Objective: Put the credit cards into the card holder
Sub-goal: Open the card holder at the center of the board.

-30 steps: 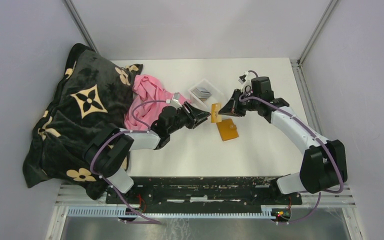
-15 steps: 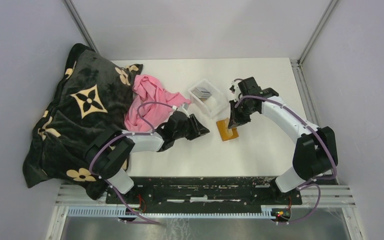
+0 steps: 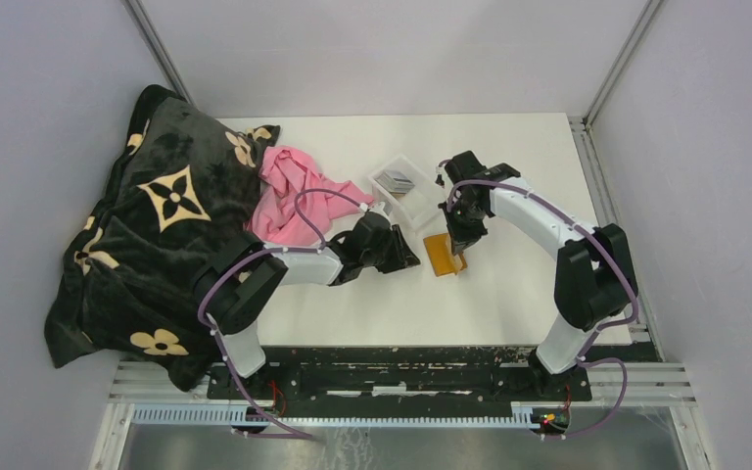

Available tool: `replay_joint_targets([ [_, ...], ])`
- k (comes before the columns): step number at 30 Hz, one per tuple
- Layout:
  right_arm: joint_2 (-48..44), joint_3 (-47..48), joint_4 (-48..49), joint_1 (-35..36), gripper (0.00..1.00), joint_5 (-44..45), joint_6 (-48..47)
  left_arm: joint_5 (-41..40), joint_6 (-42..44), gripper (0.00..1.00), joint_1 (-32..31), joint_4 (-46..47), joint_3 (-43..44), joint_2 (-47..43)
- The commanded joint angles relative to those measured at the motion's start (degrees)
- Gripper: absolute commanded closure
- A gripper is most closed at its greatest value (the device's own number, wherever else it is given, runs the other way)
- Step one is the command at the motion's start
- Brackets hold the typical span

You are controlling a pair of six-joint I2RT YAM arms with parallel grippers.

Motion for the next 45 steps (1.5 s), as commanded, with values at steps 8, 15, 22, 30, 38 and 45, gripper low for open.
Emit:
replay_joint_targets([
  [8, 3.79, 3.68, 0.39, 0.17, 0.99, 5.46, -3.07, -1.29, 4.24, 0.58, -0.95, -4.86, 6.64, 5.13],
  [15, 3.88, 4.52, 1.04, 0.18, 0.99, 9.68, -3.01, -1.06, 5.43, 0.57, -1.09, -7.24, 9.64, 7.64],
  [22, 3.79, 4.8, 1.28, -0.05, 0.99, 12.35, -2.77, -0.72, 6.4, 0.57, -1.23, -9.14, 11.95, 9.58],
  [30, 3.86, 4.22, 2.0, -1.09, 0.99, 14.2, -2.06, -0.57, 6.83, 0.57, -1.26, -10.01, 12.81, 10.56],
  [38, 4.98, 3.53, 3.64, -2.43, 0.99, 12.18, -1.11, -0.48, 7.1, 0.57, -1.23, -10.66, 13.42, 11.37],
  [45, 6.24, 2.07, 6.11, -3.56, 0.99, 9.45, 0.06, -0.58, 7.33, 0.57, -1.22, -11.06, 12.93, 11.65],
])
